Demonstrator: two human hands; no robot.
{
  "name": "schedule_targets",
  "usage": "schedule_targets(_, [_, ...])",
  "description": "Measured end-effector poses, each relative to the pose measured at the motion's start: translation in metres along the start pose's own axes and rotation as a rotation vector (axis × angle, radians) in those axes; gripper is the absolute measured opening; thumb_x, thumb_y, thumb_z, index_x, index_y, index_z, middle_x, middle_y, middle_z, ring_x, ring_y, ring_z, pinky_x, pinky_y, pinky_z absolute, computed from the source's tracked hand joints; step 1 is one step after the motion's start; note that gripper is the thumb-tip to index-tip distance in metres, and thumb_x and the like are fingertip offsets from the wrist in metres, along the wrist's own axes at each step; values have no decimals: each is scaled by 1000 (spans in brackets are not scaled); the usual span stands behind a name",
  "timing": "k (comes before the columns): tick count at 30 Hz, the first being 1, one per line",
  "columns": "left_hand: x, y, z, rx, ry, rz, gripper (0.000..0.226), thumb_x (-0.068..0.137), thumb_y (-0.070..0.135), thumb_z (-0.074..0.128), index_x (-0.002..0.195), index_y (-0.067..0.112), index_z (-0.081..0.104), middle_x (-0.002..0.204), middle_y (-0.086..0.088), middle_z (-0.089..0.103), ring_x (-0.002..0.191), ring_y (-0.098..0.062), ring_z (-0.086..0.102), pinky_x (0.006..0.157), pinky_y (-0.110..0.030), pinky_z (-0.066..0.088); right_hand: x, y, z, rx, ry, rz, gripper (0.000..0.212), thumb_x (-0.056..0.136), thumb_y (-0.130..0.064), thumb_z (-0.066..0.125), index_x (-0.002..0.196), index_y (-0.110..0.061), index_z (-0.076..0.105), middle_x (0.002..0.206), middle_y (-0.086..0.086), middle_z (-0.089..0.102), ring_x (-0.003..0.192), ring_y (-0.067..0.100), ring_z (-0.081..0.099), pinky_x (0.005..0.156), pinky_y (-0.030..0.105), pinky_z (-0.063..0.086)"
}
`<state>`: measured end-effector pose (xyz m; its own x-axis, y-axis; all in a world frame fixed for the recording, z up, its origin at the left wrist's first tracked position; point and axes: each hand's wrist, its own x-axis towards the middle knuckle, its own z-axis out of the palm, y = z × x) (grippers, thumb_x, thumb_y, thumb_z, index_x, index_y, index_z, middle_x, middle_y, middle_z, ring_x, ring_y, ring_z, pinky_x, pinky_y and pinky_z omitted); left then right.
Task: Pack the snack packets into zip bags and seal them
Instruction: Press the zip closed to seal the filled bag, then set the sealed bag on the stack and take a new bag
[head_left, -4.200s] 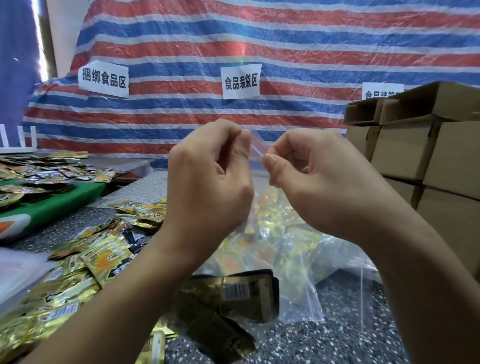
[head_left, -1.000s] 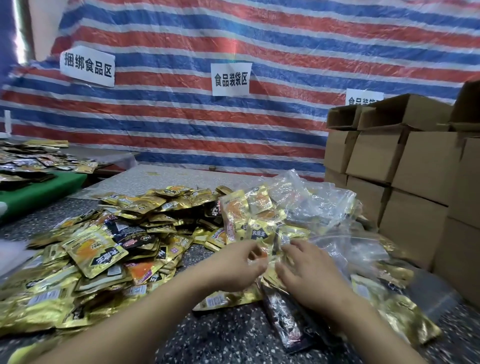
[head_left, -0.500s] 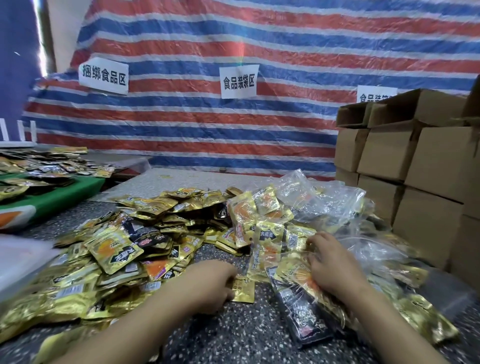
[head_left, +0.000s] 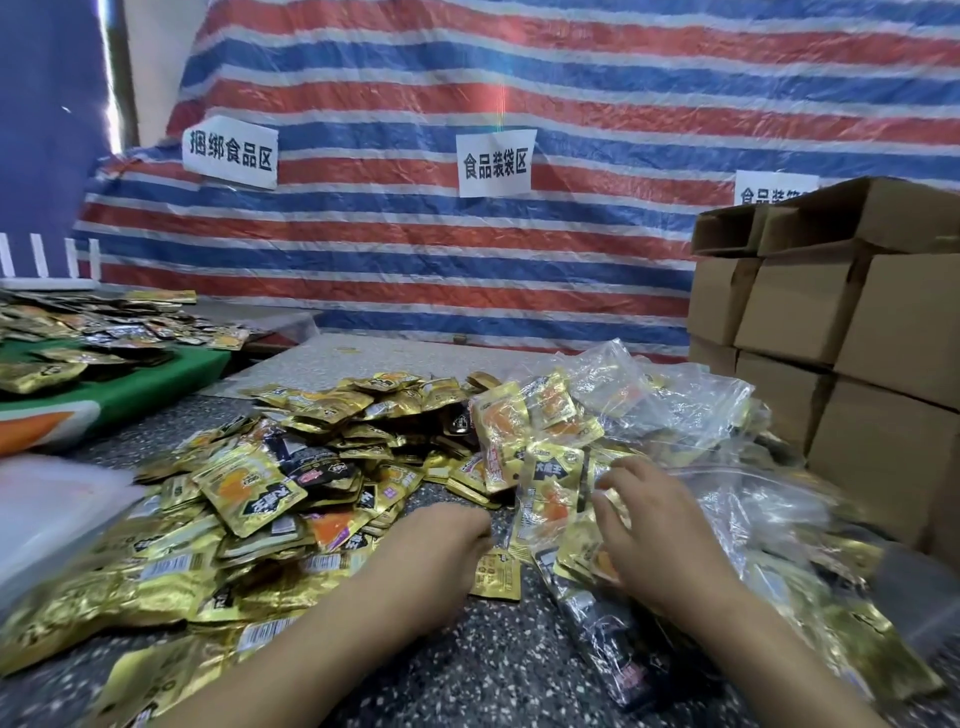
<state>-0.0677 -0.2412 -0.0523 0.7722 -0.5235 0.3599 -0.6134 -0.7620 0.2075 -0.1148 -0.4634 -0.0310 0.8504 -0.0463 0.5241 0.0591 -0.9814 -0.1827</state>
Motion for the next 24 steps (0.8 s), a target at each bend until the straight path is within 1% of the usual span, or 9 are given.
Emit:
schedule_targets(1, [1, 0, -1, -28, 37, -13, 29, 103, 38, 43, 89, 18, 59, 85, 5, 61, 76, -12, 59, 68, -30, 51, -2, -6, 0, 23, 36, -43, 18, 100, -28, 51, 95, -18, 66, 103, -1, 60, 97, 23, 58, 86, 39, 46])
schedule_targets(3, [1, -1, -5, -51, 90, -21, 37, 102, 44, 41, 76, 20, 52, 72, 7, 56, 63, -9, 52, 54, -26, 39, -5, -14, -2, 87, 84, -88, 30, 100, -27, 52, 70, -27, 50, 76, -8, 51, 71, 17, 51, 68, 39, 42])
schedule_targets(6, [0, -2, -13, -25, 82, -27, 55, 97, 60, 27, 61, 21, 40, 58, 6, 46, 52, -9, 42, 47, -24, 25, -8, -22, -2, 224, 125, -116, 47, 102, -37, 47, 58, -33, 29, 56, -13, 38, 52, 5, 37, 53, 37, 36])
schedule_targets(9, [0, -1, -20, -27, 107, -80, 62, 91, 65, 15, 57, 19, 39, 53, 4, 45, 47, -11, 40, 46, -27, 29, -12, -25, 1, 242, 109, -114, 44, 99, -45, 39, 60, -30, 29, 53, -10, 40, 48, 7, 38, 47, 33, 31])
schedule_targets(15, [4, -36, -51, -75, 329, -247, 17, 102, 26, 47, 92, 18, 59, 86, 8, 62, 68, -7, 56, 59, -28, 48, -12, -21, 10, 203, 20, -32, 28, 102, -35, 48, 79, -21, 53, 71, -12, 54, 64, 6, 50, 52, 24, 32])
schedule_targets(17, [-2, -66, -68, -13, 341, -314, 28, 104, 29, 44, 90, 16, 65, 88, 1, 66, 73, -16, 62, 64, -34, 52, -15, -26, 8, 160, 17, -58, 37, 102, -41, 44, 68, -26, 45, 63, -13, 49, 56, 2, 44, 48, 24, 27])
schedule_targets(20, [-22, -119, -94, 159, 361, -484, 66, 104, 49, 22, 60, 13, 54, 63, -7, 56, 60, -26, 54, 54, -33, 37, -16, -42, 6, 220, -33, -102, 51, 101, -48, 38, 57, -23, 34, 52, -8, 41, 47, 8, 37, 48, 29, 31])
schedule_targets(22, [-38, -155, -101, 225, 364, -594, 68, 104, 50, 21, 59, 10, 53, 64, -11, 57, 63, -29, 54, 58, -35, 42, -15, -58, 3, 261, -62, -131, 55, 100, -50, 37, 54, -22, 33, 49, -7, 38, 45, 9, 33, 50, 33, 39])
schedule_targets(24, [-53, -186, -101, 329, 280, -688, 53, 104, 41, 33, 73, 8, 59, 77, -15, 63, 74, -32, 59, 68, -38, 52, -13, -74, 0, 306, -34, -168, 57, 101, -47, 42, 51, -22, 33, 45, -8, 36, 41, 7, 29, 45, 30, 32])
